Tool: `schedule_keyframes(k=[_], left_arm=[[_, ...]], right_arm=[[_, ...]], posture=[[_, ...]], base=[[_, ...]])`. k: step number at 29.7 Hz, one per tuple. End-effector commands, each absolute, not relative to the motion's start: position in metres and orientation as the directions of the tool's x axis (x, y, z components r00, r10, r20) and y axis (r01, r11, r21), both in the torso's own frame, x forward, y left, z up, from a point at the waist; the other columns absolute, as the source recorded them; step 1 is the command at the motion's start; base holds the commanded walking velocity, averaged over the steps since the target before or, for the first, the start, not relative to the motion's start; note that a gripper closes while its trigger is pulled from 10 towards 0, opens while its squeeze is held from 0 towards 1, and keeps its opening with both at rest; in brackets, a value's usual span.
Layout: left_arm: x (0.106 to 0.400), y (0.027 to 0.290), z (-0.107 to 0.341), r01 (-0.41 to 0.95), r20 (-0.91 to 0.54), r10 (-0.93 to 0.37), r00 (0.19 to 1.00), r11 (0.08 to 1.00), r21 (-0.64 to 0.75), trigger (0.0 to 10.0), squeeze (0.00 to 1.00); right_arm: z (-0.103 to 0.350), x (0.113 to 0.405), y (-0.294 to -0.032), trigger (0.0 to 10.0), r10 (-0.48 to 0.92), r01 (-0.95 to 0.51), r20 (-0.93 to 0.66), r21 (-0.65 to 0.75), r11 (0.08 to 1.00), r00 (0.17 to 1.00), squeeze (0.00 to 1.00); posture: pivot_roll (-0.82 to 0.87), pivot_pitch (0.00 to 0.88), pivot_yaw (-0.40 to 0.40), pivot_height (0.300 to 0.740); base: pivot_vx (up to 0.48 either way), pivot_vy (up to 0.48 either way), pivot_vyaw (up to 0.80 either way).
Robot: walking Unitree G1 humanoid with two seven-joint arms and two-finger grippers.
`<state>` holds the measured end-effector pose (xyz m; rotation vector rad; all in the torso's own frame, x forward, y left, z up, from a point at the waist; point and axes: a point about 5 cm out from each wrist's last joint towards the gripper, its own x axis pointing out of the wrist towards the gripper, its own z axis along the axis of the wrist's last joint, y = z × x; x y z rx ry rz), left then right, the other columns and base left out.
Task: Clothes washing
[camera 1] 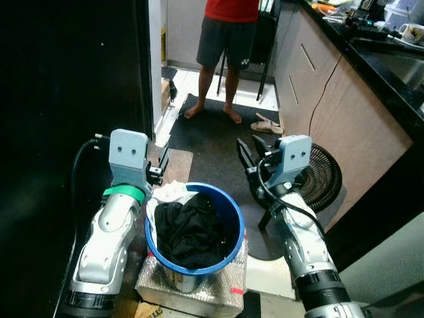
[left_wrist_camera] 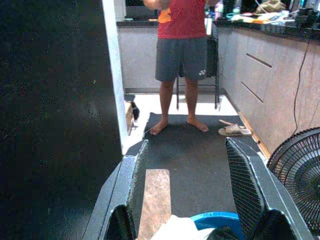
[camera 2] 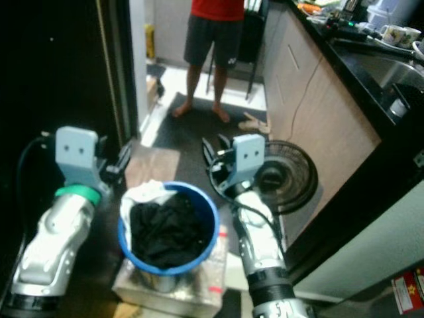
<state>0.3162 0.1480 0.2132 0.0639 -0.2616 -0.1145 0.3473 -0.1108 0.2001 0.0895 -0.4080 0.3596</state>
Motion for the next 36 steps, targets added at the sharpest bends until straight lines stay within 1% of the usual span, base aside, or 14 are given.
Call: schedule_keyframes(k=[1,11,17,18,19,20,21,22,23,24,27,29,31,36], left_arm=[[0.316,0.147,0.205,0.108,0.235,-0.120,0.965,0.992,0.063,10.0,0.00],[0.316,0.137,0.189,0.162,0.185,-0.160,0.970,0.987,0.004,10.0,0.00],[0.313,0.129,0.157,0.191,0.112,-0.196,0.974,0.980,0.049,10.0,0.00],[0.313,0.124,0.139,0.201,0.063,-0.207,0.976,0.976,0.088,10.0,0.00],[0.313,0.124,0.139,0.201,0.063,-0.207,0.976,0.976,0.088,10.0,0.00],[0.312,0.118,0.121,0.221,0.011,-0.224,0.974,0.967,0.130,10.0,0.00],[0.310,0.109,0.107,0.260,-0.032,-0.259,0.965,0.942,0.212,10.0,0.00],[0.310,0.109,0.107,0.260,-0.032,-0.259,0.965,0.942,0.212,10.0,0.00],[0.308,0.100,0.097,0.304,-0.066,-0.298,0.952,0.907,0.291,10.0,0.00],[0.308,0.094,0.093,0.332,-0.083,-0.323,0.943,0.887,0.321,10.0,0.00],[0.310,0.090,0.095,0.345,-0.087,-0.335,0.938,0.891,0.296,10.0,0.00],[0.313,0.094,0.099,0.322,-0.074,-0.313,0.947,0.919,0.228,10.0,0.00],[0.314,0.098,0.100,0.307,-0.063,-0.300,0.952,0.932,0.194,10.0,0.00],[0.314,0.101,0.093,0.294,-0.077,-0.285,0.955,0.939,0.176,10.0,0.00]], right_arm=[[0.195,0.347,-0.115,10.0,0.322,-0.353,0.387,0.009,0.936,0.864,0.00],[0.185,0.347,-0.117,10.0,0.317,-0.349,0.358,0.027,0.937,0.878,0.00],[0.157,0.345,-0.121,10.0,0.303,-0.329,0.266,0.057,0.943,0.915,0.00],[0.142,0.343,-0.124,10.0,0.287,-0.309,0.212,0.080,0.948,0.934,0.00],[0.142,0.343,-0.124,10.0,0.287,-0.309,0.212,0.080,0.948,0.934,0.00],[0.128,0.341,-0.128,10.0,0.274,-0.290,0.161,0.084,0.953,0.948,0.00],[0.115,0.338,-0.131,10.0,0.264,-0.274,0.116,0.088,0.958,0.958,0.00],[0.115,0.338,-0.131,10.0,0.264,-0.274,0.116,0.088,0.958,0.958,0.00],[0.108,0.336,-0.134,10.0,0.257,-0.265,0.088,0.093,0.960,0.962,0.00],[0.104,0.334,-0.134,10.0,0.255,-0.262,0.077,0.094,0.961,0.964,0.00],[0.104,0.332,-0.135,10.0,0.248,-0.256,0.082,0.100,0.961,0.965,0.00],[0.106,0.331,-0.135,10.0,0.237,-0.247,0.095,0.110,0.963,0.967,0.00],[0.104,0.331,-0.134,10.0,0.235,-0.246,0.098,0.112,0.963,0.967,0.00],[0.097,0.327,-0.128,10.0,0.259,-0.268,0.082,0.116,0.957,0.962,0.00]], posture=[[0.09,0.014,-0.048,0.740],[0.09,0.010,-0.046,0.740],[0.08,0.022,-0.054,0.740],[0.09,0.028,-0.055,0.740],[0.09,0.028,-0.055,0.740],[0.08,0.032,-0.056,0.740],[0.08,0.040,-0.052,0.740],[0.08,0.040,-0.052,0.740],[0.07,0.040,-0.051,0.740],[0.06,0.043,-0.041,0.740],[0.05,0.043,-0.034,0.740],[0.05,0.046,-0.027,0.740],[0.05,0.046,-0.026,0.740],[0.04,0.047,-0.026,0.740]], base=[[0.000,0.000,0.00],[0.000,0.000,0.00],[0.000,0.000,0.00],[0.000,0.000,0.00],[0.000,0.000,0.00],[0.000,0.000,0.00],[0.000,0.000,0.00],[0.000,0.000,0.00],[0.000,0.000,0.00],[0.000,0.000,0.00],[0.000,0.000,0.00],[0.000,0.000,0.00],[0.000,0.000,0.00],[0.000,0.000,0.00]])
